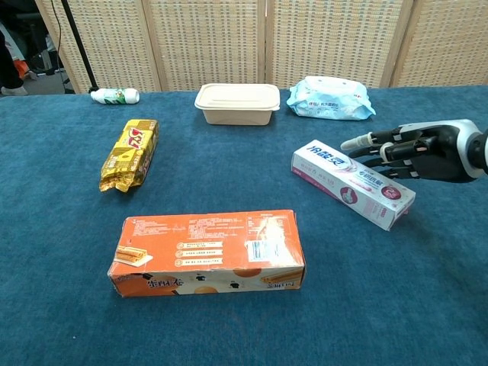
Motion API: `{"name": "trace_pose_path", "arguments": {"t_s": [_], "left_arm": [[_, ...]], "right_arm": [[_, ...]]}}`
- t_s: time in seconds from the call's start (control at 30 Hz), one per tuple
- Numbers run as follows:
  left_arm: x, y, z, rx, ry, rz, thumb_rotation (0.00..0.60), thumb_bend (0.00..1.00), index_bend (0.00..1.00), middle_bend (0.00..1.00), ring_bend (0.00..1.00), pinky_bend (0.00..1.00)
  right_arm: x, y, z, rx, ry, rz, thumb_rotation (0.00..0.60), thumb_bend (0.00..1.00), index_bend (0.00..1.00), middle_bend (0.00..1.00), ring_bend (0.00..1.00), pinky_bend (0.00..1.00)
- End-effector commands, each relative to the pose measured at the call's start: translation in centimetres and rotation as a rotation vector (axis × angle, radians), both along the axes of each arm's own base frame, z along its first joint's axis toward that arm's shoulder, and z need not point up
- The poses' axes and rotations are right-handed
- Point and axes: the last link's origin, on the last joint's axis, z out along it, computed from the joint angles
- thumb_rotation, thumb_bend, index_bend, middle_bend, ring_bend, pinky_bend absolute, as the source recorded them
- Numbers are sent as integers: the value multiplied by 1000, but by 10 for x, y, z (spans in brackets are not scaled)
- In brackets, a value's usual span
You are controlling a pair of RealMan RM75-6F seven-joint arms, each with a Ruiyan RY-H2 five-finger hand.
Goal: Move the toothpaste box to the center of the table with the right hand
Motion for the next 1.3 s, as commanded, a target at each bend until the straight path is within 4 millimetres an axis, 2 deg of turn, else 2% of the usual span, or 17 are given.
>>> {"name": "trace_pose_path", "arguments": {"t_s": [0.03,0.5,0.93,1.03,1.13,1.17,1.2,1.3], "left_arm": [[0,0,1,3,-3,1,600,0,0,0,0,0],[0,1,-1,-1,1,2,600,0,0,0,0,0],[-1,1,1,2,-8,4,600,0,0,0,0,0],[-2,1,3,4,-15,4,600,0,0,0,0,0],[-3,1,4,5,-19,6,600,0,0,0,0,0],[-3,1,4,5,-20,7,600,0,0,0,0,0],[-3,2,4,4,-21,8,600,0,0,0,0,0],[-3,2,4,1,-18,8,600,0,0,0,0,0]], "right_arm": [[9,3,-5,9,-7,14,600,1000,155,69,0,56],[42,12,-27,50,-36,54,600,1000,155,72,0,56],[91,17,-52,84,-58,132,600,1000,156,73,0,56],[97,10,-50,37,-21,167,600,1000,156,72,0,56],[98,3,-38,-49,46,245,600,1000,151,50,0,56],[96,1,-33,-88,80,280,600,961,138,35,0,56],[94,0,-27,-127,117,317,600,817,102,17,0,56],[87,0,-7,-243,256,449,600,207,5,0,0,56]]}}
